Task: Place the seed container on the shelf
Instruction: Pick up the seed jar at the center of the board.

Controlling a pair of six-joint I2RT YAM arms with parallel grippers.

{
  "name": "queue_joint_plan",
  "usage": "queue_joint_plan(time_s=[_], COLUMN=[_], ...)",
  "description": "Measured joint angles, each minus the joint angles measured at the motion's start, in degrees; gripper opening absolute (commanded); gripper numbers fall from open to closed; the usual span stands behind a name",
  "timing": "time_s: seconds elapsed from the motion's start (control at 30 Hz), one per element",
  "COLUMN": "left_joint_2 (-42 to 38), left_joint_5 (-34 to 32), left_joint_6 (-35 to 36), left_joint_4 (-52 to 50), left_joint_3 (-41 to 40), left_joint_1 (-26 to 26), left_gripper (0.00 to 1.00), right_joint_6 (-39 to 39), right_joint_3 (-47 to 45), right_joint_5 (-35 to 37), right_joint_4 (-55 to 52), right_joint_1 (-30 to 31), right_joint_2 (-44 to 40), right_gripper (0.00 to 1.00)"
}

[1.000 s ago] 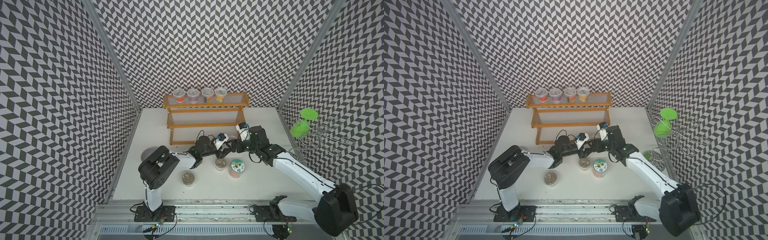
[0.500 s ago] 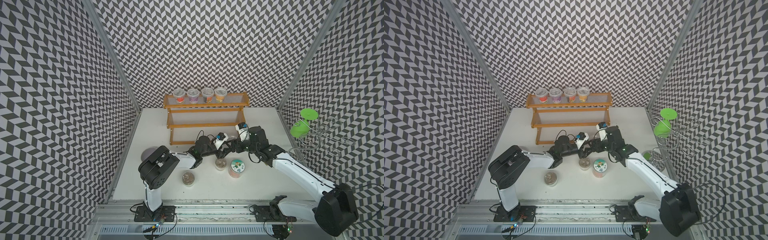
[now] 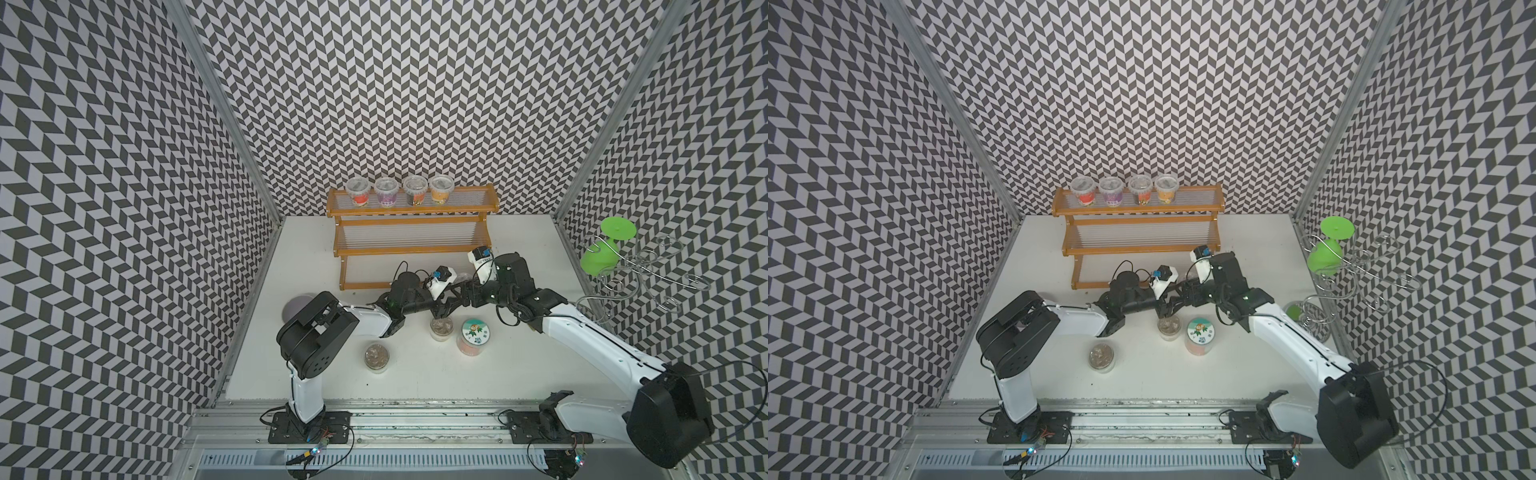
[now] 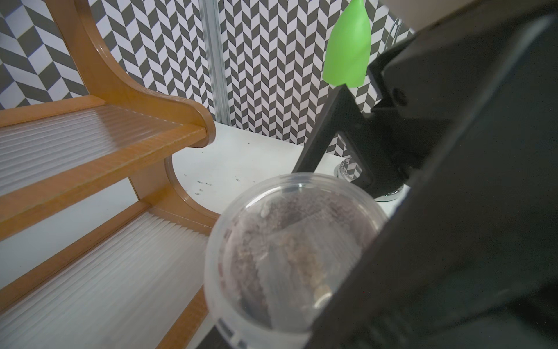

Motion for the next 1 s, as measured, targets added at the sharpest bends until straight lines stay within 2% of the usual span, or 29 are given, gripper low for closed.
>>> queue_joint_plan(time_s=[0.1,0.2,0.43,0.77,1.0], left_joint_2=[0.0,0.0,-0.1,-2.0,-4.2], left_joint_5=[0.0,0.0,0.2,0.5,0.6], left_joint_6=[0.0,-0.1,-0.2,-0.4,-0.4], left_joint_4=[-0.1,-0.3,-0.5,0.0,1.2], left_joint_3=[0.0,0.0,0.0,0.0,-1.2], left_joint_1=[0.0,0.0,0.1,0.4,0.8], left_gripper=[0.60,0.60,0.60,0.68,0.70], right_joint_6=[-0.2,-0.6,-0.8,1.9,3.8], right_joint_3=[0.0,0.1,0.5,0.7,1.7], right_joint_5=[0.1,0.2,2.1,5.0,6.8], right_joint_4=[0.0,-0.1,-1.3,-2.6,-3.3], right_joint_1=[0.0,0.0,0.1,0.0,-0.1], right_joint_2=[0.2,0.5,0.8,-0.9,-3.4], right_gripper=[0.79,0.73,0.70,0.70,0.71])
